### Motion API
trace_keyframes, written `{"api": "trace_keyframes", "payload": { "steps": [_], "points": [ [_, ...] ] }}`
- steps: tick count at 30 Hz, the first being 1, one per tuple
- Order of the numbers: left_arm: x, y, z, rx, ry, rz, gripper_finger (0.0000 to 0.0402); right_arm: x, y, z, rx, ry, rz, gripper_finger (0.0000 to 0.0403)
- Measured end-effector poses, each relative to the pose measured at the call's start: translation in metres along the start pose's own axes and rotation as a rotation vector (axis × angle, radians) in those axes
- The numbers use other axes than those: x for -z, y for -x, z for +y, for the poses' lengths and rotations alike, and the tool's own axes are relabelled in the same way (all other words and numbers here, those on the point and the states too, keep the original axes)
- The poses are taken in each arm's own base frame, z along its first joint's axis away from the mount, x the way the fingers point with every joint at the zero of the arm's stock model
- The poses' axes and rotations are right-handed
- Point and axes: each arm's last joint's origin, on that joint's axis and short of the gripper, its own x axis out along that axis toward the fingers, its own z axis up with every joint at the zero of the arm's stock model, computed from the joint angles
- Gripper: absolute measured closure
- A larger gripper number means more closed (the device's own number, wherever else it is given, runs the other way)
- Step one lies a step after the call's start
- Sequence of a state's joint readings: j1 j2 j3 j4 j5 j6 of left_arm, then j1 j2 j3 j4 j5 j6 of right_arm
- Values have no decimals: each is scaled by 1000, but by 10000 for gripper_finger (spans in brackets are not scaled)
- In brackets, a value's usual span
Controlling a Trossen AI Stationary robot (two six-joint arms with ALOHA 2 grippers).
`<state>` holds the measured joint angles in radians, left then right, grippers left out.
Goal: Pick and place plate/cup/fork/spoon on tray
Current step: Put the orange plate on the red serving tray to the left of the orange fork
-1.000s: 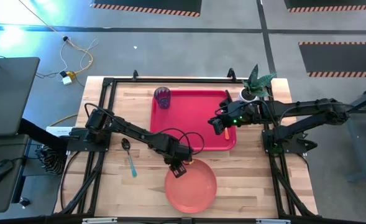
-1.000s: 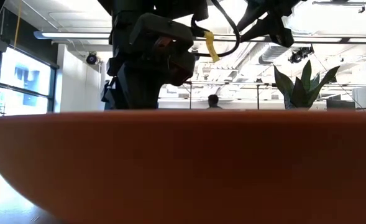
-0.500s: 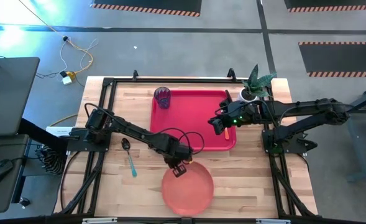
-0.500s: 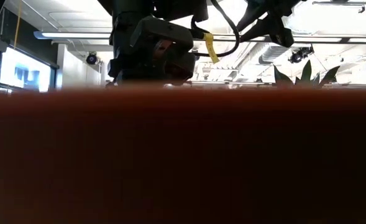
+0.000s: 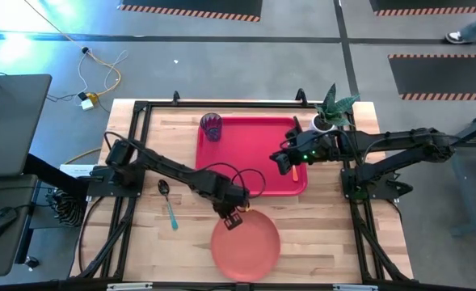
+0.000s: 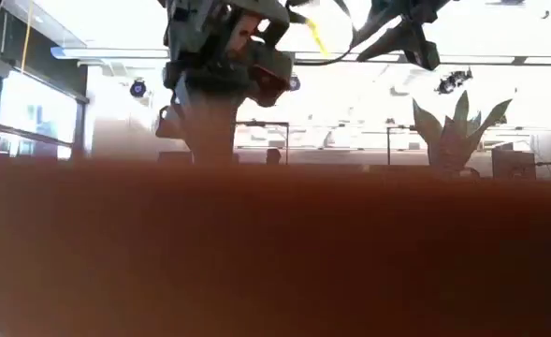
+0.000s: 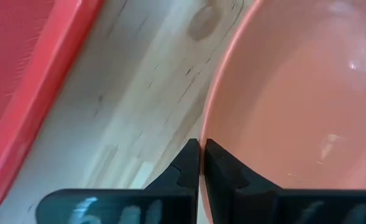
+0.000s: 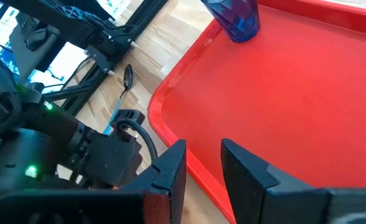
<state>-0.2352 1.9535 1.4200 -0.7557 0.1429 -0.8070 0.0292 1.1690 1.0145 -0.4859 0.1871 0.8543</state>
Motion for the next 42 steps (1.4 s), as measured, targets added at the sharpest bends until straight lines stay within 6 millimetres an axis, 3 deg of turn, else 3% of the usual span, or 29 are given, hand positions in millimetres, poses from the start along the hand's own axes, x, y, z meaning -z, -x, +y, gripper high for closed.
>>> {"api": "trace_keyframes", "payload": {
  "steps": [7,16,25,42],
  "points": [
    [-7,30,5,54,13,-65,400,-7,6,5,-65,-9,-62,311],
    [-25,59,27,83,67,-139,401,-14,24,7,-123,-29,-143,311],
    [-53,69,65,58,156,-189,401,-18,38,6,-139,-28,-198,311],
    [-96,94,159,-24,162,-274,401,-19,39,4,-82,-43,-261,311]
  ]
}}
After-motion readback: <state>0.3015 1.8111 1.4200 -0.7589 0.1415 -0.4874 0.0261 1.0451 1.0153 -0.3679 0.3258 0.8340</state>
